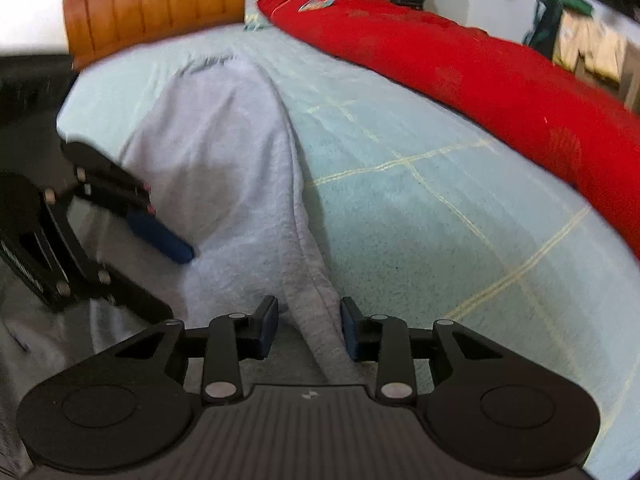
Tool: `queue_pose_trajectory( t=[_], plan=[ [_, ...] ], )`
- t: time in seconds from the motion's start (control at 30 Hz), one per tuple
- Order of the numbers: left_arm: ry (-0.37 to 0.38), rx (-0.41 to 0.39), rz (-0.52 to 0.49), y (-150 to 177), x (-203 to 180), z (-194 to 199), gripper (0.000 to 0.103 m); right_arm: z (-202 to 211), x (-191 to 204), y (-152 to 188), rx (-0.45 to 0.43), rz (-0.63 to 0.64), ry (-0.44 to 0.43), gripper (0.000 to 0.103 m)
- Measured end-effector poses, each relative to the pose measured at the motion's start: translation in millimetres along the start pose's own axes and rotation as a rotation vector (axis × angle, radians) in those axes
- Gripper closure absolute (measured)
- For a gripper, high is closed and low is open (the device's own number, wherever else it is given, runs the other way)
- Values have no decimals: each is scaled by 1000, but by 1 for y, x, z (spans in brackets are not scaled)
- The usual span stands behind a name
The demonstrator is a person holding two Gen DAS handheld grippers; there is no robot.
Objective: Fold clothes
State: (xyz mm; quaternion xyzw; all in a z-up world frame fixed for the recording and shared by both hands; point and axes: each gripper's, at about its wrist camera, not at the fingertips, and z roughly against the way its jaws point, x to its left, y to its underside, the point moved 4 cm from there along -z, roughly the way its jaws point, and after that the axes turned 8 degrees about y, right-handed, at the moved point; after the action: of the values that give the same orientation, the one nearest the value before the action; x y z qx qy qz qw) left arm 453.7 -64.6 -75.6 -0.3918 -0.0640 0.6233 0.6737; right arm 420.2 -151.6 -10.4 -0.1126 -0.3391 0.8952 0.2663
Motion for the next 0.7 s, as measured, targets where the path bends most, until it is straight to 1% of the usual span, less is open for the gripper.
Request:
queue_pose_trajectory(
  t=[0.07, 0.1, 0.13, 0.27, 0.43, 0.53, 0.6, 0.7],
  plan=[
    [2, -1, 1, 0, 1, 0, 47, 1, -11, 1, -9, -71, -50, 62],
    [3, -1, 3, 0, 1, 0, 47, 0, -16, 1, -12, -107, -72, 59],
    [4, -1, 2, 0, 1, 0, 47, -1, -22, 2, -10, -148, -100, 57],
    [5, 2, -1, 0, 0, 0, 47, -7, -44, 9, -16, -306, -192, 57],
    [5, 2, -3, 0, 0, 0, 47, -11, -67, 16, -44, -479, -261, 57],
    [4, 1, -4, 0, 0, 0, 46, -15, -73, 20, -47, -542, -299, 57],
    [4, 2, -6, 1, 0, 1, 46, -17, -73, 21, -45, -548, -298, 57],
    [5, 2, -6, 0, 0, 1, 46, -14, -78, 21, -74, -595, -320, 57]
  ],
)
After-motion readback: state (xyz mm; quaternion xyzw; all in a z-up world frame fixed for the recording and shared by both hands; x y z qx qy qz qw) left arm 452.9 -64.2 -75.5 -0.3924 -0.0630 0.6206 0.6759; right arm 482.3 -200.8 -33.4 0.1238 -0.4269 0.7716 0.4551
